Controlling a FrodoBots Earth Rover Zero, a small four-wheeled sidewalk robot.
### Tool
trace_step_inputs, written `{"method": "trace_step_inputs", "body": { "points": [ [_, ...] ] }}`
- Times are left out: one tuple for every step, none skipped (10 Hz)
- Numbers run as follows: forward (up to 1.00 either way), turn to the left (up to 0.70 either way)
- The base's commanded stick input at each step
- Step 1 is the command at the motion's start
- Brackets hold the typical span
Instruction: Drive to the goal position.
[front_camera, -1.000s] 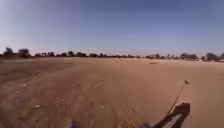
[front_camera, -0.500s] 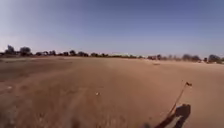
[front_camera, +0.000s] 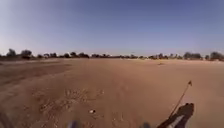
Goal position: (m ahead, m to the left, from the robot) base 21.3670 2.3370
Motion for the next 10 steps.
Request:
{"method": "trace_step_inputs", "body": {
  "points": [
    [1.0, 0.0],
    [1.0, 0.0],
    [1.0, 0.0],
    [1.0, 0.0],
    [1.0, 0.0],
    [1.0, 0.0],
    [1.0, 0.0],
    [1.0, 0.0],
    [1.0, 0.02],
    [1.0, 0.04]
  ]
}}
